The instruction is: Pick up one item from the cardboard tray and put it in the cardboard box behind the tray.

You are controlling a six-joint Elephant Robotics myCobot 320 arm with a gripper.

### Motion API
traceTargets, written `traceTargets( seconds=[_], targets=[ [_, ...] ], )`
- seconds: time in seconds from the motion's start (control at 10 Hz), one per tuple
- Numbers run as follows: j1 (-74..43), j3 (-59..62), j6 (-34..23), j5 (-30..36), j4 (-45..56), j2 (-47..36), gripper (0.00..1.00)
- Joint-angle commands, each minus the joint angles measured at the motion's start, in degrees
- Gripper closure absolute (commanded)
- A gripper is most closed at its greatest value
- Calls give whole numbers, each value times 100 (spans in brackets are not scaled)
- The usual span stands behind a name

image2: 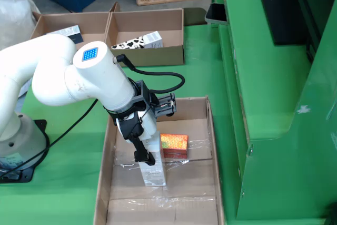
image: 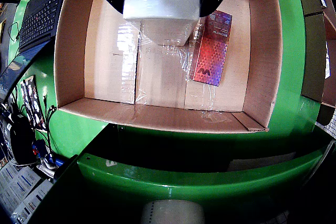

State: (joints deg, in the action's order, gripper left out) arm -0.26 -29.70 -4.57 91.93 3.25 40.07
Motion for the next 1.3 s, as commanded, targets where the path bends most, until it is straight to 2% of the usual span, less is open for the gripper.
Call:
traceTargets(
  seconds=[0.0,0.2,0.3,0.4,0.5,1.2],
  targets=[
    [34,145,-16,-21,-65,-159,100],
    [34,145,-16,-21,-65,-159,100],
    [85,1403,-20,-14,687,423,100],
    [85,1403,-20,-14,687,423,100],
    [177,2853,-53,-2,1579,958,100],
    [392,2970,71,-80,1650,224,100]
  ],
)
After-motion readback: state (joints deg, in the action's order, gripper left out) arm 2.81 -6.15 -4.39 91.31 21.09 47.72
